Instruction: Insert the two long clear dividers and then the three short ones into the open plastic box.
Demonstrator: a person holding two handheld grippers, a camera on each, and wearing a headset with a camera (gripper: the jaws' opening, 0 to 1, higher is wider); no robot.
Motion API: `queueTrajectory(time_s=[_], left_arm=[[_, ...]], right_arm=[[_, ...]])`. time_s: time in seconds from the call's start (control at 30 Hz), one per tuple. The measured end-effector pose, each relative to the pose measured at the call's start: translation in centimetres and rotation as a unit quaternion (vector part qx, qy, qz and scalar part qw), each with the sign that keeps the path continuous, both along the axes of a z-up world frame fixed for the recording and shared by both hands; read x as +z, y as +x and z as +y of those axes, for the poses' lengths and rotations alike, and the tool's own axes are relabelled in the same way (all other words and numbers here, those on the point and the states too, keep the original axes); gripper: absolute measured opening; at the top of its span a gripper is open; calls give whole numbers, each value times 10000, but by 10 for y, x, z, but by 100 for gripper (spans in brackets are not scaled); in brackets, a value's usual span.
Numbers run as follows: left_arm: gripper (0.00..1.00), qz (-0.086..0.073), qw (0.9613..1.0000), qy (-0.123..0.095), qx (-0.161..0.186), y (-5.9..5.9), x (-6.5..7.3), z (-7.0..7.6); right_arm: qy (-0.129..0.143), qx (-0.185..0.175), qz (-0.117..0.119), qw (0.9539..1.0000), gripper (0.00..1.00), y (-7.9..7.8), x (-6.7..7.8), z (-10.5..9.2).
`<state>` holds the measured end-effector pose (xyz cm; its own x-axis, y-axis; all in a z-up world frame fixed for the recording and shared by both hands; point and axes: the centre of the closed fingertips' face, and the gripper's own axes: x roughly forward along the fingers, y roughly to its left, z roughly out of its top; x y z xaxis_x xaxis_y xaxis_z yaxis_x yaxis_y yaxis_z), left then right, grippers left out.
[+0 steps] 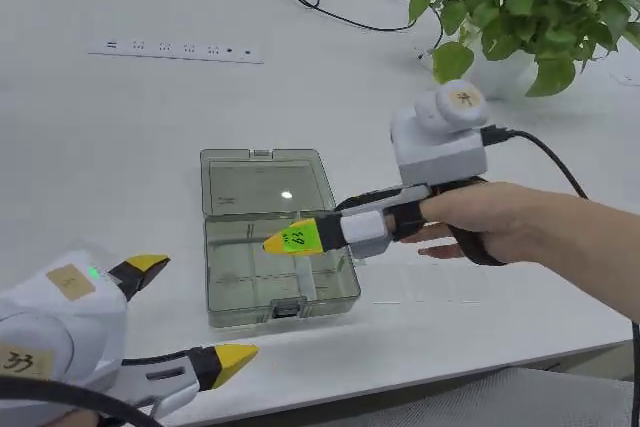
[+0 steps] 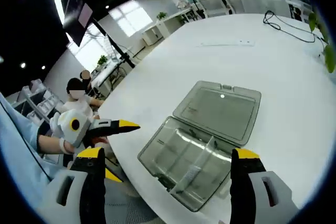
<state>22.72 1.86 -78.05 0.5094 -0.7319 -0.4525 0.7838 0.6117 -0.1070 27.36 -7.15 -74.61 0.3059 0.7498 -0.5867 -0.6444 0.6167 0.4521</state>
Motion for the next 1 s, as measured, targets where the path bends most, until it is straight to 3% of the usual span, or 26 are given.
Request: queueTrajectory(time_s=[0.1, 0.37, 0.47, 0.73, 0.93, 1.0], left_arm=[[80, 40, 9999, -13, 117, 5, 1, 7], [79, 143, 9991, -47, 408, 17, 3, 24], [79, 151, 9989, 133, 426, 19, 0, 31], [79, 248, 9980, 355, 461, 22, -4, 44], [79, 432, 9959, 546, 575, 28, -11, 62], [78, 519, 9940, 704, 650, 31, -14, 72]], right_arm=[[-102, 94, -390, 9991, 100, -4, 3, -7], [-297, 196, -961, 9947, 100, -11, 4, -31], [-366, 231, -1242, 9913, 100, -14, 6, -41], [-530, 246, -1477, 9873, 100, -27, 2, -63], [-729, 231, -1603, 9841, 100, -33, 0, -85], [-706, 203, -1630, 9839, 100, -35, 1, -86]])
